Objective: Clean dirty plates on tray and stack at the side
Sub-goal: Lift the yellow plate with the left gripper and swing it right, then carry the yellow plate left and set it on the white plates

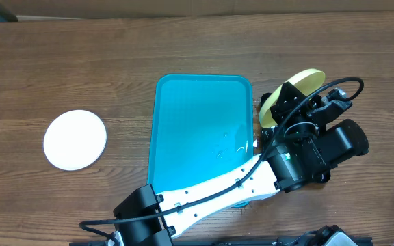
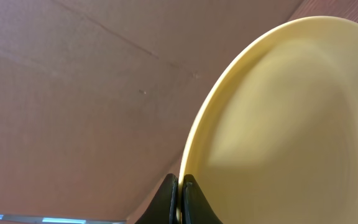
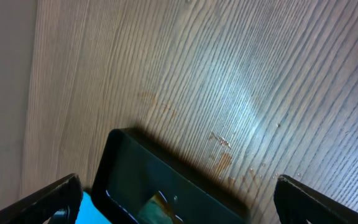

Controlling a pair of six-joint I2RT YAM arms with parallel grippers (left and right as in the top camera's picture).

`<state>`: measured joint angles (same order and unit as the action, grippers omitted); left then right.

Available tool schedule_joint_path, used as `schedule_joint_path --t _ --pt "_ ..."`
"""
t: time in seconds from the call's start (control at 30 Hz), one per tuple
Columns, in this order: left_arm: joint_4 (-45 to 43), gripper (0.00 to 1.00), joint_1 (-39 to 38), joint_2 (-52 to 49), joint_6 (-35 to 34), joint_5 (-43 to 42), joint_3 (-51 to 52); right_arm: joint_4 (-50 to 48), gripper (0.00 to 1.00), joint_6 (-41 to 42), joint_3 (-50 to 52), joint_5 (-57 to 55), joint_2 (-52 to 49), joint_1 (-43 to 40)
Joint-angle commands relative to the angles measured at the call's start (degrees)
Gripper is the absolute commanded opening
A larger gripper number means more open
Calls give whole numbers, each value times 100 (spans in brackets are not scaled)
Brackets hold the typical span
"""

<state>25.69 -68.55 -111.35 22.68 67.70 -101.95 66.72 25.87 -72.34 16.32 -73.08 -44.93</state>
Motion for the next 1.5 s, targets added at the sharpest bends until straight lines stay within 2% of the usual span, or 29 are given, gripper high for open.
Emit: schedule_joint_path --t 0.0,0.33,0.73,0.8,0.87,0.9,0.97,1.0,1.1,1.13,1.2,1.23,1.33,1.37,1.47 --pt "-24 4 -81 -33 -105 142 -142 -17 100 24 -68 28 33 -15" --pt "-24 4 -87 -35 -109 109 -142 -17 100 24 -68 28 33 -15" --pt "-22 4 -85 -35 -492 109 -142 -17 100 24 -68 28 33 -15" --pt "361 4 -63 -35 -1266 -59 -142 -17 100 24 -68 28 33 -15" --pt "903 4 4 -35 -1829 -728 -142 -17 100 24 -68 28 33 -15" --pt "1123 4 39 -31 -1976 -682 -144 -17 100 24 -68 28 33 -15" --pt "1241 4 66 68 -2424 79 -146 -17 100 24 -70 28 33 -15" --pt "1248 4 109 131 -2564 85 -146 -17 100 24 -70 28 33 -15" --pt "1788 4 398 343 -2975 -1193 -146 -17 100 24 -68 28 33 -15" --pt "2258 4 579 496 -3598 -1600 -146 -17 100 24 -68 28 33 -15" --pt "2874 4 874 748 -4387 -1956 -146 -17 100 24 -68 28 33 -15" --pt "3300 4 1115 949 -4826 -2138 -146 -17 100 24 -68 28 33 -15" --pt "4251 4 1856 1467 -5519 -2549 -144 -17 100 24 -68 28 33 -15" --pt "4719 4 2369 1727 -5764 -2815 -144 -17 100 24 -68 28 33 -15" --pt "5383 4 3620 2079 -5803 -3458 -142 -17 100 24 -68 28 33 -15"
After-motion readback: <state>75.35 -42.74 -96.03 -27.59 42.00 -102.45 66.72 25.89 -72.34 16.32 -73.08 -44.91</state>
